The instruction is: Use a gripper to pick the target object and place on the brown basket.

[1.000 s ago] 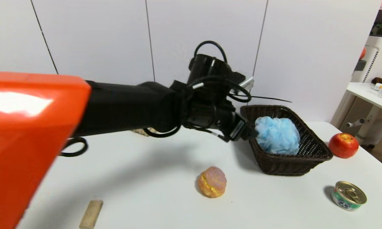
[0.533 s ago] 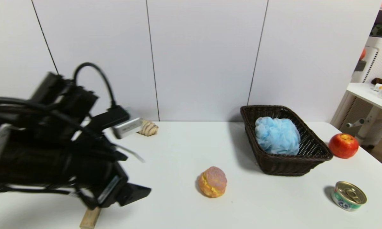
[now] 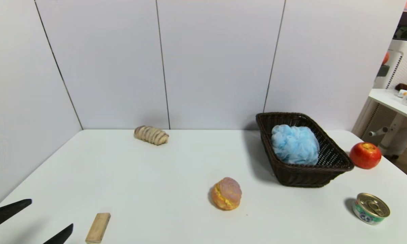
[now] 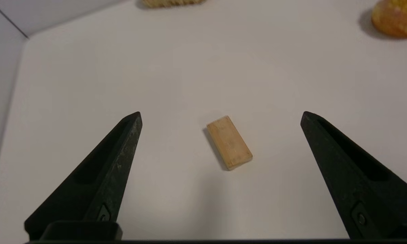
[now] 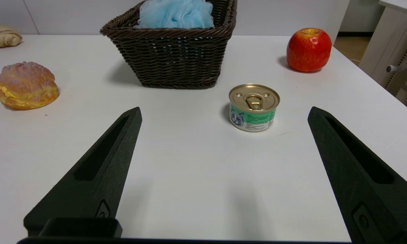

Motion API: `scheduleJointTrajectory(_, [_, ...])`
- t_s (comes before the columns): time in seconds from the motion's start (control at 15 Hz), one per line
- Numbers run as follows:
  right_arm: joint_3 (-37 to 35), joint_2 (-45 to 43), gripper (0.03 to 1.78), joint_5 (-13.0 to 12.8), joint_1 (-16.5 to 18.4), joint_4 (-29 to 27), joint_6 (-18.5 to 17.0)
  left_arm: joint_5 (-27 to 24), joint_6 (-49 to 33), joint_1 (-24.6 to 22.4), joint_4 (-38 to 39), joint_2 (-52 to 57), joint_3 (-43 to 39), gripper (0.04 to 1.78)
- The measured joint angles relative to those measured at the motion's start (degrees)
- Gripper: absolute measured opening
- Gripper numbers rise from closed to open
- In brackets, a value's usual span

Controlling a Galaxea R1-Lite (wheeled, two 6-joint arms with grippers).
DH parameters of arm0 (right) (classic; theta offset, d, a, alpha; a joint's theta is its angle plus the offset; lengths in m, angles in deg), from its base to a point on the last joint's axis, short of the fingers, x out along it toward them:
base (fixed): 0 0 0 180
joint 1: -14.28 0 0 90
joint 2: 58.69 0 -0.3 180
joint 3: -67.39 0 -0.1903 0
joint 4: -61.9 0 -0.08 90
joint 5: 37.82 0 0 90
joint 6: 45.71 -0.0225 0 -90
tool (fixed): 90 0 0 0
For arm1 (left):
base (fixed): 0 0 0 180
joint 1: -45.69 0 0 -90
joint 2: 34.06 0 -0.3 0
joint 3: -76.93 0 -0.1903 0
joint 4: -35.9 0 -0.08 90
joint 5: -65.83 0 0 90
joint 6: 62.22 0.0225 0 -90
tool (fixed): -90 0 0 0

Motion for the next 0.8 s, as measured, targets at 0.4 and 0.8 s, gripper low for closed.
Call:
scheduleJointTrajectory(0.4, [0.0,0.0,1.69,0.0,0.0,0.0,0.0,0.4,-4.8,-8.8,6.8,21.3,-12.7,1.69])
scheduleJointTrajectory(0.8, [0.0,0.0,1.69,0.0,0.0,0.0,0.0,2.2,-7.3,-12.8,-7.7,36.2,-13.4,1.69])
